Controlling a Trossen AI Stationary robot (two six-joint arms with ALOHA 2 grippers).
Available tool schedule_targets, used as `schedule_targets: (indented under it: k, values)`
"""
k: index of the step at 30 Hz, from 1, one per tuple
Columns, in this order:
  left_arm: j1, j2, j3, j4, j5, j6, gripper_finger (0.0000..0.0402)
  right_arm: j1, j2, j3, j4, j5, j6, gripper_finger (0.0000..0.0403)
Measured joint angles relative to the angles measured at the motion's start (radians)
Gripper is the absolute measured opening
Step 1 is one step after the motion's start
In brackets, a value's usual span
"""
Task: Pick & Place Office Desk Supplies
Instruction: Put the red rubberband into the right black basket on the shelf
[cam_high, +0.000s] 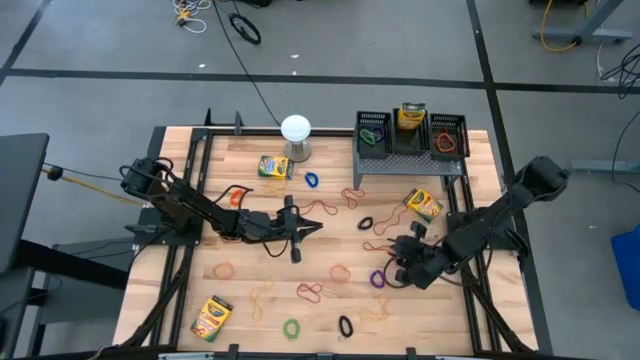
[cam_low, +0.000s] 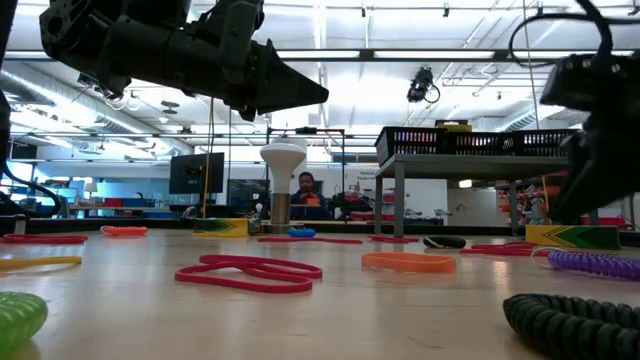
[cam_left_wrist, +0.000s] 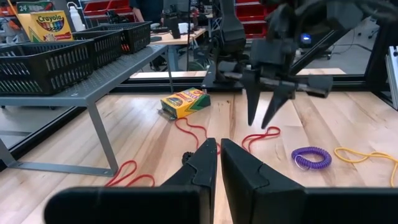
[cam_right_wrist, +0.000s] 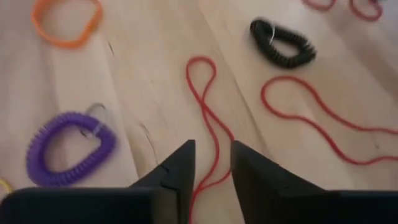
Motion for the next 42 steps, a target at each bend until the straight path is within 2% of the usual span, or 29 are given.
schedule_targets:
  k: [5, 10, 18, 25, 30, 36, 42]
  values:
    - [0.0, 0.0, 0.0, 0.0, 0.0, 0.0, 0.003, -0.005, 0.055, 0.0, 0.009, -0.022, 0.013, 0.0139]
    - [0.0, 0.0, 0.0, 0.0, 0.0, 0.0, 0.003, -0.046, 0.096, 0.0, 0.009, -0.047, 0.021, 0.0133]
    - [0.0, 0.0, 0.0, 0.0, 0.0, 0.0, 0.003, -0.084, 0.121, 0.002, 0.025, -0.093, 0.0, 0.0095]
    - [0.0, 0.0, 0.0, 0.0, 0.0, 0.0, 0.003, -0.073, 0.117, 0.0, 0.07, -0.111, -0.036, 0.0011]
    - [0.0, 0.0, 0.0, 0.0, 0.0, 0.0, 0.003, -0.071, 0.118, 0.056, 0.028, -0.123, -0.075, 0.0011]
    - [0.0, 0.0, 0.0, 0.0, 0.0, 0.0, 0.003, -0.078, 0.118, 0.246, -0.19, -0.019, -0.213, 0.0005]
    - [0.0, 0.0, 0.0, 0.0, 0.0, 0.0, 0.003, -0.119, 0.115, 0.468, -0.571, 0.146, -0.259, 0.0003]
